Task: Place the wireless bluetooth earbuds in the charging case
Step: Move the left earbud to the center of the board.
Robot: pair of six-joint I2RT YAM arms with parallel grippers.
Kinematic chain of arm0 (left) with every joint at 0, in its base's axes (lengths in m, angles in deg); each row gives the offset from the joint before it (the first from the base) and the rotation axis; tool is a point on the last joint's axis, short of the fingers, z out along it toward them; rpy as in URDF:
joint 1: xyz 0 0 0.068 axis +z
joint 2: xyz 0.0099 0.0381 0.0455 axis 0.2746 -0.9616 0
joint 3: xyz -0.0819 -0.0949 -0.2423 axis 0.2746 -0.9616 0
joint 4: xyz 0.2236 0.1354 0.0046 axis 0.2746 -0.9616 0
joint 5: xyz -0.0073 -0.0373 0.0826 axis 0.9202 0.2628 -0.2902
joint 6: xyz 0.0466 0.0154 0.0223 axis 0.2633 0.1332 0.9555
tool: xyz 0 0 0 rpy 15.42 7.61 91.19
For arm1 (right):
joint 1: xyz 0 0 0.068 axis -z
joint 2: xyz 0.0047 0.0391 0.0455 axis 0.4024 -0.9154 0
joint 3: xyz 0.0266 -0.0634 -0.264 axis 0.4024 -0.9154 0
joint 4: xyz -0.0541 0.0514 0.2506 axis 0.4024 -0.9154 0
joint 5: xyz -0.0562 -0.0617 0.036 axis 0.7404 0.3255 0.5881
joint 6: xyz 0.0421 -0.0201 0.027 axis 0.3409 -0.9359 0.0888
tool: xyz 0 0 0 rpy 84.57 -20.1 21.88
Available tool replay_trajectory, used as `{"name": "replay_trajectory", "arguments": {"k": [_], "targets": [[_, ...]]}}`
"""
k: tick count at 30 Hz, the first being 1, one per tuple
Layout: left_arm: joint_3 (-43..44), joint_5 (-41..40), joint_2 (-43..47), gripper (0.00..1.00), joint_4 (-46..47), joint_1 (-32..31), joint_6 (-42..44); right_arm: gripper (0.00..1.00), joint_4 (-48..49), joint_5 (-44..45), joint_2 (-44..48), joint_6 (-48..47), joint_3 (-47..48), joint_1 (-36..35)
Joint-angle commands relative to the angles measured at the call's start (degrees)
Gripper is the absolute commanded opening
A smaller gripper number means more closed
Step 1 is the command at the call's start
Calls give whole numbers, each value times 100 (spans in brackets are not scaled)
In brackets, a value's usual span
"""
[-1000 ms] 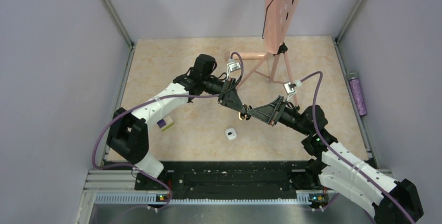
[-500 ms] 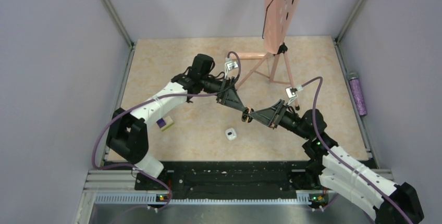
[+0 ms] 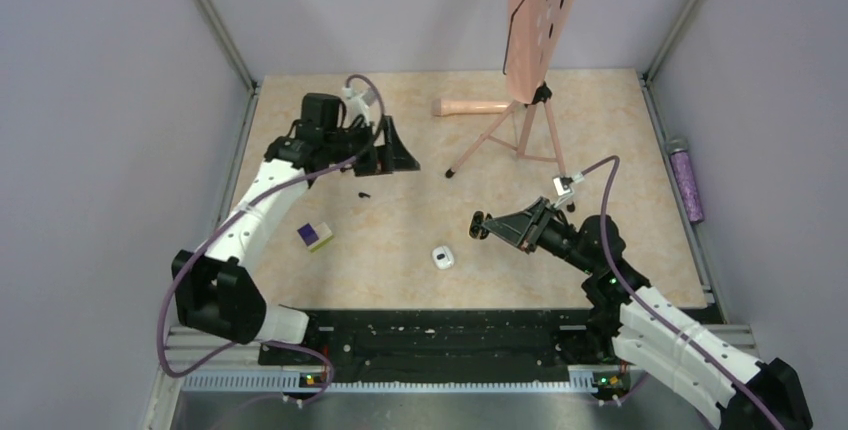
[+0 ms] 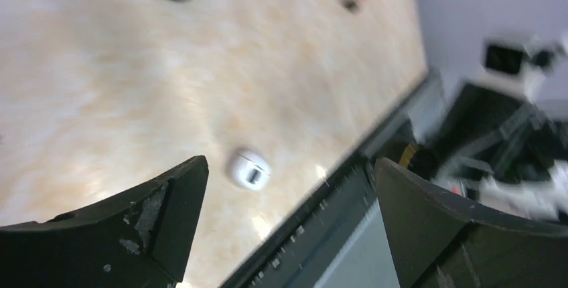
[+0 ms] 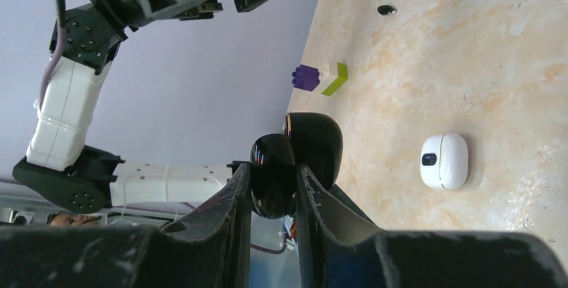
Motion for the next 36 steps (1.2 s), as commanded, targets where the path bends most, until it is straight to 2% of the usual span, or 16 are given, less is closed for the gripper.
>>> {"name": "replay_trajectory", "arguments": {"k": [1,7,9,13,17,21,30,36], "targets": [[-219,-2590,480,99,-275,529,-483,0,181,-27,22,-7,44,82],[115,-4231,-57,99,-1416,943,-582,0,140,-115,-69,-42,155,82],[-70,-4576,-78,99,-1351,1039,-770,0,125,-150,-92,-42,188,86],[-495,-4520,-174,86,-1001,1127,-1272,0,64,-204,-86,-45,232,79],[-623,-4521,-582,81,-977,1119,-1966,0,22,-243,-67,-40,233,81],[-667,-4444,-1073,71,-744,1094,-2605,0,-61,-307,-64,-30,252,83],[-580,-4560,-1558,55,-340,917,-3170,0,-529,-379,31,-123,465,80],[-542,-4685,-1755,48,-173,908,-3299,0,-567,-407,37,-92,485,83]]}}
